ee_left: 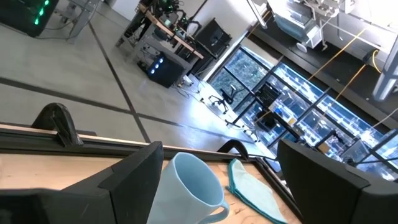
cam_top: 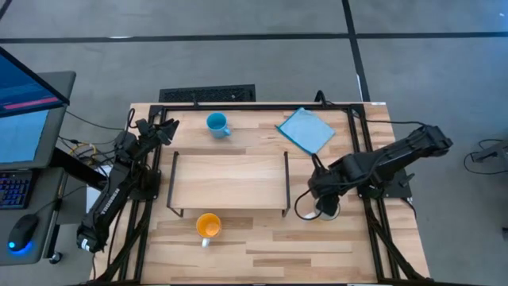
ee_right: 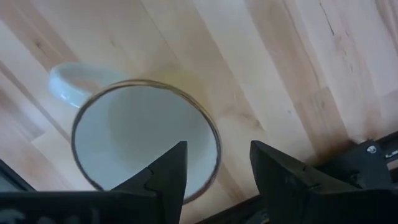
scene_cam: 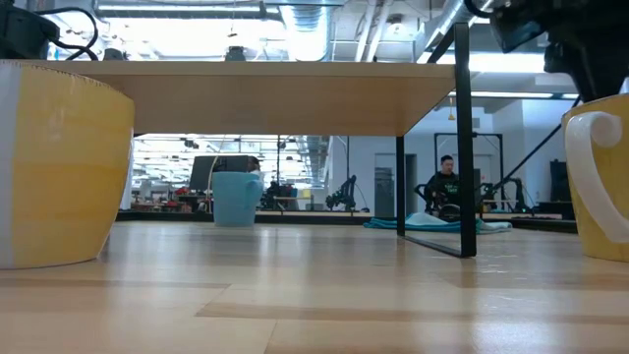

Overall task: Stack small to large cups/mugs on shelf
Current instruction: Put the yellow and white mug on the shelf

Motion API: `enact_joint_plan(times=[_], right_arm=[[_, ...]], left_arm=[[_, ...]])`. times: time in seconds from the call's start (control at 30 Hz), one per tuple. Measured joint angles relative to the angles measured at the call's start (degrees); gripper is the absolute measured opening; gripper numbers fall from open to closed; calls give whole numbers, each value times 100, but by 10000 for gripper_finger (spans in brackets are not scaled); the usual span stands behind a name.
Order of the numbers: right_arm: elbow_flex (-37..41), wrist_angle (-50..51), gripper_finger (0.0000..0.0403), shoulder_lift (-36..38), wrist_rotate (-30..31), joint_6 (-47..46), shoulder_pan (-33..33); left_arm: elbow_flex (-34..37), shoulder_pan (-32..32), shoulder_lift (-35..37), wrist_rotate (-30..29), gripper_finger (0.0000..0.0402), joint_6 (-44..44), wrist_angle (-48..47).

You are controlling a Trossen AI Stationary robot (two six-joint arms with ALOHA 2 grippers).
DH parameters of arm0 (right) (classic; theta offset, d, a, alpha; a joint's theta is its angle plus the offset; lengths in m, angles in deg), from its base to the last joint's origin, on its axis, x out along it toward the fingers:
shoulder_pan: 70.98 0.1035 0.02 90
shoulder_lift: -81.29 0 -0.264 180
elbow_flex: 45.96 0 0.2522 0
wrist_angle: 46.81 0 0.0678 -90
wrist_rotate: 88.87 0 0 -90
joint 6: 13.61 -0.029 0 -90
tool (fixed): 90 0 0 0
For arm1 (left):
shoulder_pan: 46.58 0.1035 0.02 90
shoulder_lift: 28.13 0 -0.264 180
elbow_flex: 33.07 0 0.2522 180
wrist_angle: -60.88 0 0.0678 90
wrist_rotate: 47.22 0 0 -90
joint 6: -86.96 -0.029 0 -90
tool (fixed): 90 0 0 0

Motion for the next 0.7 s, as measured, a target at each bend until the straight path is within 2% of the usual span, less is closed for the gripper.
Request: enact_joint_plan(times=[0.53, 0.7], right_arm=[[0, 172, 196, -4, 34, -419, 33], [13, 269, 196, -4, 272, -855, 79]], left_arm=[[0, -2, 0, 31, 308, 31, 3], [2, -2, 0, 44, 308, 47, 4]])
